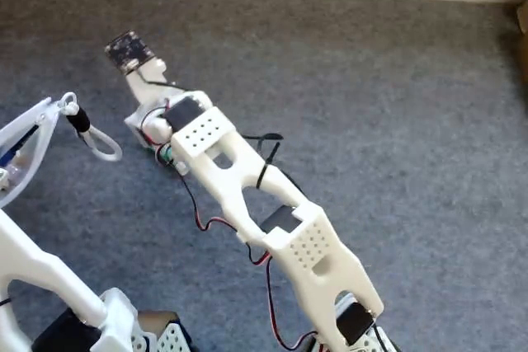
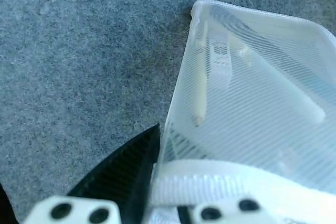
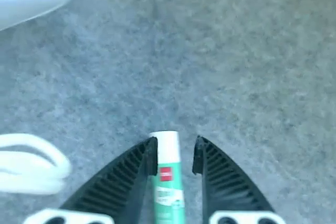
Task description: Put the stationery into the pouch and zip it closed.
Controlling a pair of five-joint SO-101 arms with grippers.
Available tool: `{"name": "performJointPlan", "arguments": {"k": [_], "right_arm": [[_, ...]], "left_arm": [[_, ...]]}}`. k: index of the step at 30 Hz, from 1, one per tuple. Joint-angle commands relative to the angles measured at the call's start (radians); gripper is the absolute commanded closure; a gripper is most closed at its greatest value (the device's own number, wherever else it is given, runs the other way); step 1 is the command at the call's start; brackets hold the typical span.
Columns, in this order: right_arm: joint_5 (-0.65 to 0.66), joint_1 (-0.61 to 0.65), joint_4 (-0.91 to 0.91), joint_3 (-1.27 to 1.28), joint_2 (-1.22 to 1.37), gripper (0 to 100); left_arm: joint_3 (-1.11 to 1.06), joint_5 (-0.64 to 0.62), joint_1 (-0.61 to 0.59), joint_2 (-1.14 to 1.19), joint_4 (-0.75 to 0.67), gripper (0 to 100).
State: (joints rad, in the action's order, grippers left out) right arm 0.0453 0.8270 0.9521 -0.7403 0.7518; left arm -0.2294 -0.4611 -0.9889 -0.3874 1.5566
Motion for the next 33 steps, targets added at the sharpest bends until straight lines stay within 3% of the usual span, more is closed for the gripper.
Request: {"name": "performJointPlan", "arguments": {"k": [1, 13, 23, 33], "right_arm": [[0.009, 0.048, 0.007, -0.058, -0.027, 88.0], [0.029, 0.051, -0.004, -0.077, 0.099, 87.6], [0.072, 0.002, 0.108, -0.323, 0.282, 87.6], [0.069, -0.028, 0.236, -0.631, 0.300, 87.5]], "left_arm": [[0.005, -0.015, -0.025, 0.007, -0.003, 99], [0.005, -0.015, -0.025, 0.007, -0.003, 99], [0.007, -0.015, -0.021, 0.007, -0.003, 99], [0.004, -0.014, 0.001, 0.007, -0.003, 99]]}}
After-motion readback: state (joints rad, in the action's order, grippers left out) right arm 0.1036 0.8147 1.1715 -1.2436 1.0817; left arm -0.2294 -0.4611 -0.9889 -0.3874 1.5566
